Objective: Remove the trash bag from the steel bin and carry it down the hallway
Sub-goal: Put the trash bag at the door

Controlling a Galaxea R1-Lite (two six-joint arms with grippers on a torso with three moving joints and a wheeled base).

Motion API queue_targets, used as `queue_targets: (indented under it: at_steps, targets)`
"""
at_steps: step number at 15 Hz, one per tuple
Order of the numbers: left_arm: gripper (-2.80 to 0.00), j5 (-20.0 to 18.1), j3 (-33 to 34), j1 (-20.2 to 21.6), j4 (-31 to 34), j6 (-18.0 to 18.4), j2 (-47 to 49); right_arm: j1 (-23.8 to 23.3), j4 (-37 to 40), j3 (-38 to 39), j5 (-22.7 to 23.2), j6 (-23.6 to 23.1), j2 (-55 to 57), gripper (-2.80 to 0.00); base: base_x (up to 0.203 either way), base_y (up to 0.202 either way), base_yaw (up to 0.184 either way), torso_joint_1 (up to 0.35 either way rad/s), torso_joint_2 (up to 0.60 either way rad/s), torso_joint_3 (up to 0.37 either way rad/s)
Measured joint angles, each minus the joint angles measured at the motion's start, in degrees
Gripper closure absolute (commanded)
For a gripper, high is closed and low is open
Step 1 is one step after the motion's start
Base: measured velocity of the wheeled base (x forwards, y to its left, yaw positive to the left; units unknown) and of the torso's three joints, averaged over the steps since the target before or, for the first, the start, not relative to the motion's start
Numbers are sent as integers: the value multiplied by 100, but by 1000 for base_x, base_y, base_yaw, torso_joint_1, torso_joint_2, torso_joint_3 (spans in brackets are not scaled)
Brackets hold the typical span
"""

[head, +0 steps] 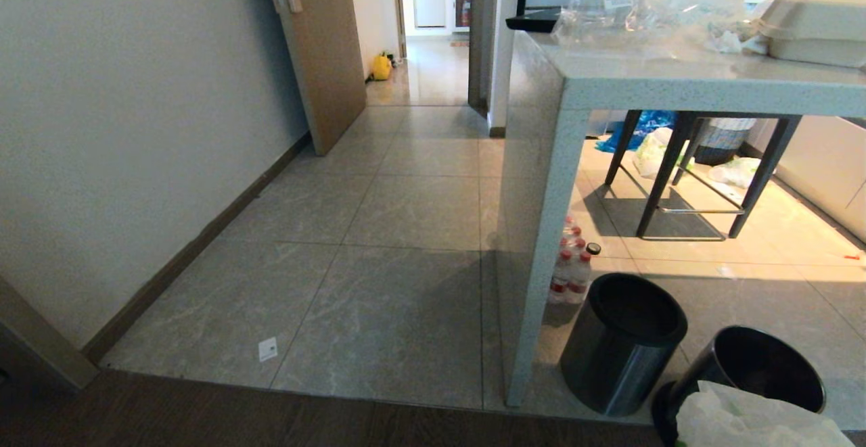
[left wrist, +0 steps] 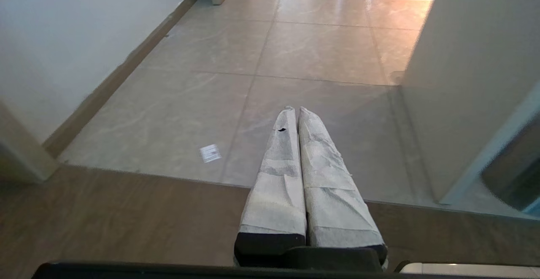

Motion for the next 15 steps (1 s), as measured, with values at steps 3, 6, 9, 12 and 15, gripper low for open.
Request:
queue_targets:
  at_steps: [3, 6, 9, 12, 15]
  targets:
    - [0, 1, 0, 0, 4, -21, 0, 0, 0, 0, -2, 0, 0, 0, 0, 193, 1, 2, 2, 4]
    - [0, 3, 0, 0, 4, -35, 0, -2, 0, 0, 0, 0, 0, 0, 0, 191, 0, -1, 0, 4]
    - [0, 4, 0, 0, 1, -33, 0, 0, 0, 0, -2, 2, 0, 0, 0, 193, -1, 5, 3, 2]
    - [0, 6, 0, 0, 2, -33, 0, 0, 0, 0, -2, 0, 0, 0, 0, 192, 2, 2, 2, 4]
    - [0, 2, 0, 0, 0, -32, 0, 0, 0, 0, -2, 2, 0, 0, 0, 193, 1, 3, 4, 3]
